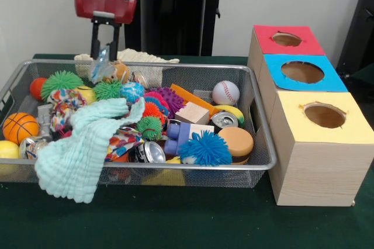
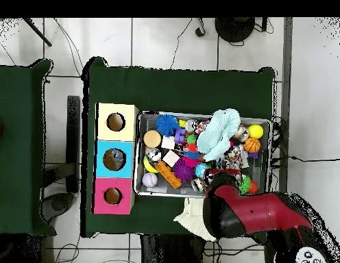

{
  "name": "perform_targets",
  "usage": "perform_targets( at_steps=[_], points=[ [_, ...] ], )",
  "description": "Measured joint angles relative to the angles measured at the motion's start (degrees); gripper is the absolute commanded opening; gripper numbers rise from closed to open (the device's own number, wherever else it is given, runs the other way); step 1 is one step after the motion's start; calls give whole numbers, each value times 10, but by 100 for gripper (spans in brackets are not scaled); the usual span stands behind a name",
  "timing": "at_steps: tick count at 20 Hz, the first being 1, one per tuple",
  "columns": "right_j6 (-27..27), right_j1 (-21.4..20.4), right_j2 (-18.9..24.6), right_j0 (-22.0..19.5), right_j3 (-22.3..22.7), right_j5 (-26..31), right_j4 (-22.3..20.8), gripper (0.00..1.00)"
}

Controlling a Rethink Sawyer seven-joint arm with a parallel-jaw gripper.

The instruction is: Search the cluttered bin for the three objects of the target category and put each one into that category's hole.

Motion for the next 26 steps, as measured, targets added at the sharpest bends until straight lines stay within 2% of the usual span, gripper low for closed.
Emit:
perform_targets(
  at_steps=[11,16,23,24,26],
  points=[
    [0,-11,-26,92,12,11,86,0],
    [0,-11,-50,160,12,11,149,0],
    [0,-12,-76,223,12,11,215,0],
    [0,-12,-83,237,13,12,235,0],
    [0,-12,-87,245,13,14,247,0]
  ],
)
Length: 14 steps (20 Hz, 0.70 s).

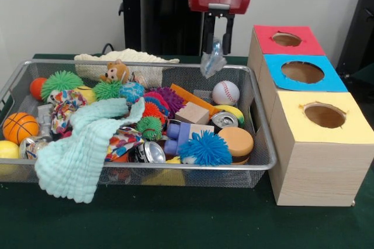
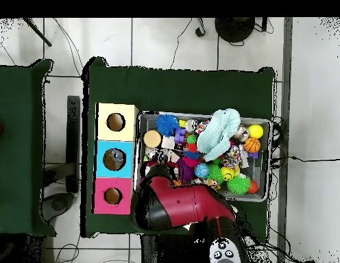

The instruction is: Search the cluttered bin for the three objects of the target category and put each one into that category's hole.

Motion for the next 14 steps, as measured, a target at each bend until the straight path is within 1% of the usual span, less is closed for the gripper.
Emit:
perform_targets(
  at_steps=[4,8,14],
  points=[
    [0,-4,-21,32,0,9,43,0],
    [0,-9,-35,55,0,17,70,0],
    [0,-13,-62,100,1,26,113,0]
  ],
)
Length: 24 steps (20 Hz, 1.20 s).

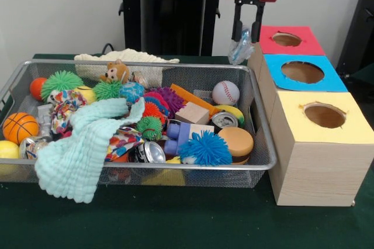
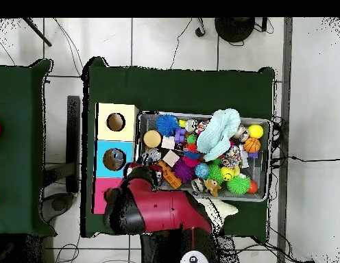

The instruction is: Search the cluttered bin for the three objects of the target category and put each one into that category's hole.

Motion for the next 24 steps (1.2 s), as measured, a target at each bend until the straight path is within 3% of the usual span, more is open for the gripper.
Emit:
perform_targets(
  at_steps=[10,24],
  points=[
    [0,18,-43,77,0,0,64,0],
    [0,55,-99,149,-12,0,144,0]
  ],
)
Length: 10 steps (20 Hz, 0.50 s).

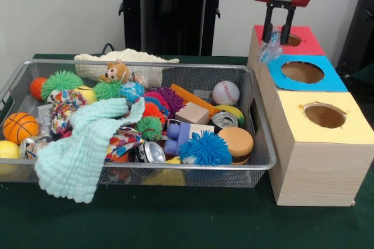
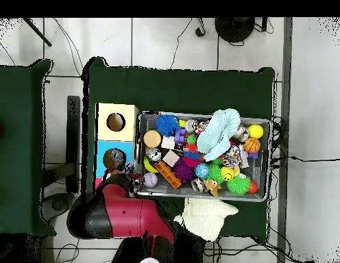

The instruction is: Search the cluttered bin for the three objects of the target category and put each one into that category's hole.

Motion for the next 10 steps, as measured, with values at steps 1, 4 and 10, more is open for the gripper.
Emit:
perform_targets(
  at_steps=[1,4,10],
  points=[
    [0,2,-2,4,-1,0,4,0],
    [0,14,-15,23,-11,0,23,0],
    [0,35,-43,63,-35,0,64,0]
  ],
)
